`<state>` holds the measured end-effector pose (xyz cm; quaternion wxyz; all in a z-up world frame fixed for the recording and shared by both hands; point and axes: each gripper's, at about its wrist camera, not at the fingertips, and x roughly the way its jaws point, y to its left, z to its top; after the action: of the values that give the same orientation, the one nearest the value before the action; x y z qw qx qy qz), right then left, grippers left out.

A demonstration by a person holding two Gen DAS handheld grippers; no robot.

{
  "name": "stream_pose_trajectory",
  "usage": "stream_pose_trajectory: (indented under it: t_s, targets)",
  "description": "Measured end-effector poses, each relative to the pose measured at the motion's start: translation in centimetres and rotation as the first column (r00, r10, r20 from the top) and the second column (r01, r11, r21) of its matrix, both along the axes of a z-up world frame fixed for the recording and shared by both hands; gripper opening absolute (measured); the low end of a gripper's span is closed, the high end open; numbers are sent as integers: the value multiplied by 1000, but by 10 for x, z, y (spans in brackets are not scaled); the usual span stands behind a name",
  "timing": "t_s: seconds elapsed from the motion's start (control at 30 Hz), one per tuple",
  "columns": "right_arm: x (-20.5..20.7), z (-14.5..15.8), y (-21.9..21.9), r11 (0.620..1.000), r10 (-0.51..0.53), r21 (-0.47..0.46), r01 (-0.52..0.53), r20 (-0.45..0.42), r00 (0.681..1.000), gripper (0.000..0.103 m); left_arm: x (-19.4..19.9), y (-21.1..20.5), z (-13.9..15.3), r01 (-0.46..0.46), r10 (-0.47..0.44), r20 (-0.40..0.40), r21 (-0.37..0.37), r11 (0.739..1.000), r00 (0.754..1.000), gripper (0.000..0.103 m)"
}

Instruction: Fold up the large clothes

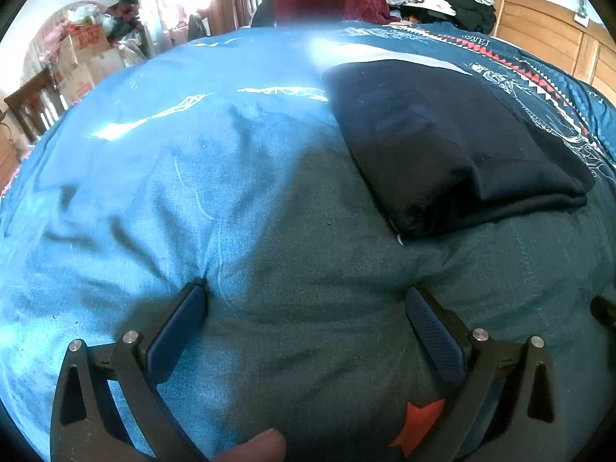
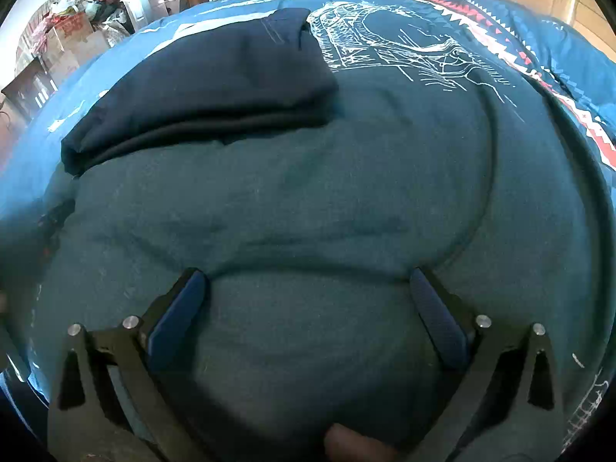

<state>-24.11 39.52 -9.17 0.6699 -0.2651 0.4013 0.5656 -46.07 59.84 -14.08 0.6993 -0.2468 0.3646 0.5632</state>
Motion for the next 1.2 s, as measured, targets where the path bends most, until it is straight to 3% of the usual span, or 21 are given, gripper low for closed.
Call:
stream_pose_trajectory:
  t_s: [1.2]
  targets:
    - [1,1,6,1000,-20,-2,20,10,1000,103,1,1,2,-3,3,15,-7,1000,1000,103]
